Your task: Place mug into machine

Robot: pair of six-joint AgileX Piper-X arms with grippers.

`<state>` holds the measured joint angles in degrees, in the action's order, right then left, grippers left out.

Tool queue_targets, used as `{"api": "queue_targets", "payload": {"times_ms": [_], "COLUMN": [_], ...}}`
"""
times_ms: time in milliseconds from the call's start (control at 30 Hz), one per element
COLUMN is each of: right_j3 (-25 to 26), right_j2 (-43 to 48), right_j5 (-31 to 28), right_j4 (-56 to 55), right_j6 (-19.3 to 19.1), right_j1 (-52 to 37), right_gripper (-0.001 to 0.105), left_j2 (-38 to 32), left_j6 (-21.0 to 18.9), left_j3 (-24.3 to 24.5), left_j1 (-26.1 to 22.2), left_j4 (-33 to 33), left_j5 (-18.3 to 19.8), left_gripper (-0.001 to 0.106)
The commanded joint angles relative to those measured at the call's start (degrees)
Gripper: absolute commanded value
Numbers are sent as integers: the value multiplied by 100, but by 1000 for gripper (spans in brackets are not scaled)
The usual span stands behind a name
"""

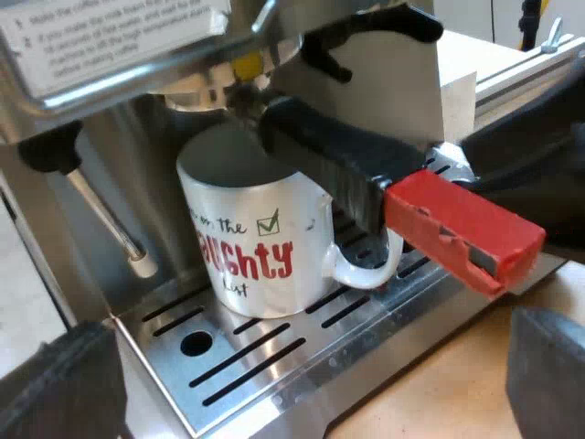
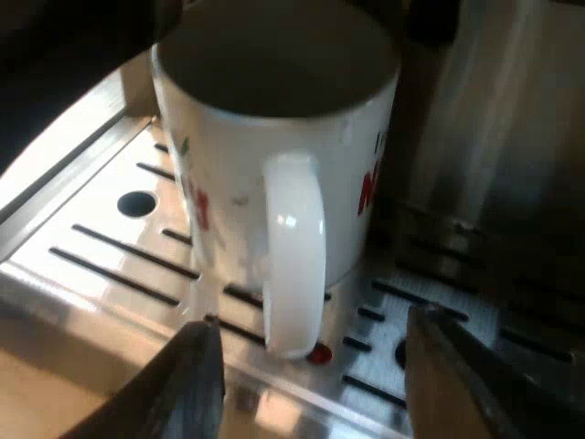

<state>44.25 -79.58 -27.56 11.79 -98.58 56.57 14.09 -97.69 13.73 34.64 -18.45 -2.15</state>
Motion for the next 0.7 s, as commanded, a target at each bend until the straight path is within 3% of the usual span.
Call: {"api": "queue_targets", "payload": {"times_ms": [33, 167, 233, 400, 533, 700], "right_j3": [-245, -397, -394, -394, -394, -315], "right_j2": [405, 954, 1202, 1754, 1982, 1981], "right_j5": [-164, -354, -371, -679, -833, -1134], "right_j4": [-55, -146, -179, -231, -344, -426], "right_j6": [-58, -58, -58, -58, -58, -58], "right_j1": [186, 557, 735, 1189, 1395, 1439], "right_gripper": [48, 48, 42, 0, 0, 0], "left_j2": [-353, -877, -1017, -1217, -1217, -1217], "left_j6": [25, 25, 25, 7, 7, 7], "left_j3": [275, 651, 825, 1352, 1577, 1582], "left_j1": [18, 18, 18, 18, 18, 2], "left_j4": [-510, -966, -1103, -1598, -1900, -1887], "left_j5": [-100, -100, -86, 55, 594, 508], "left_gripper": [85, 85, 85, 85, 85, 85]}}
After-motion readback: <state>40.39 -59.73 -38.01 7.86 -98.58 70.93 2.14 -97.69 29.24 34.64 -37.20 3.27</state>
